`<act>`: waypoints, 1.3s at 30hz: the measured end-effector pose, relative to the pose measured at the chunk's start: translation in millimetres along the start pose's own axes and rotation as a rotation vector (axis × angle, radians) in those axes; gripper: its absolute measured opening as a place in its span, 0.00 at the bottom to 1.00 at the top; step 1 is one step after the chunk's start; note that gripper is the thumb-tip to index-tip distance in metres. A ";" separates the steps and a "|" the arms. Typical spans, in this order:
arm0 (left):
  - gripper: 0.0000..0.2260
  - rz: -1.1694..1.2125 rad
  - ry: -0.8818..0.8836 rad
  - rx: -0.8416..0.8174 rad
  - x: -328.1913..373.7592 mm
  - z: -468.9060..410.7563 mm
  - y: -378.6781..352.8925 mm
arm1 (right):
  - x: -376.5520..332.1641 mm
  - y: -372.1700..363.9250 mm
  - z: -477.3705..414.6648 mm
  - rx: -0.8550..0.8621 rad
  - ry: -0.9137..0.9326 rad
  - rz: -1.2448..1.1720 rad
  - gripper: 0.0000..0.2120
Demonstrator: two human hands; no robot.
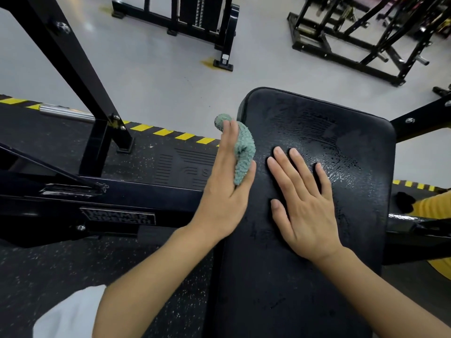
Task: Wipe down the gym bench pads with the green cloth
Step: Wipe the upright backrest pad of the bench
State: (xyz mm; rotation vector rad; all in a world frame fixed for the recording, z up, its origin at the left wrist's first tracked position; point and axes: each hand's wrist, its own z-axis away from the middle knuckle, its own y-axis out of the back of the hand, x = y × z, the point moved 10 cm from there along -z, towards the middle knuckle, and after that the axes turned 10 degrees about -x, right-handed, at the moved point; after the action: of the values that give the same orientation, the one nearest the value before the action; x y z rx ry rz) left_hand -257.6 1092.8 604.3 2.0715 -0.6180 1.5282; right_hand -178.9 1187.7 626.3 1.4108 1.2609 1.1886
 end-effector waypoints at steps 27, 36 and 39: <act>0.29 -0.176 -0.059 -0.111 5.4 10.6 -1.3 | -1.3 0.0 -0.2 -0.005 -0.010 -0.006 0.28; 0.32 -0.111 -0.009 -0.151 -4.2 37.2 -7.2 | -2.8 -0.3 1.0 -0.019 -0.030 0.009 0.28; 0.33 -0.074 0.030 -0.104 -4.2 7.4 0.0 | -2.7 -0.1 0.3 -0.021 -0.030 0.008 0.28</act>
State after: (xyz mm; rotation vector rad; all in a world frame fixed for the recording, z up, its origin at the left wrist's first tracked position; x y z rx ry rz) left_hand -253.2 1088.4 598.3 1.9682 -0.5905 1.4528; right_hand -178.7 1185.0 625.9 1.4148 1.2199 1.1785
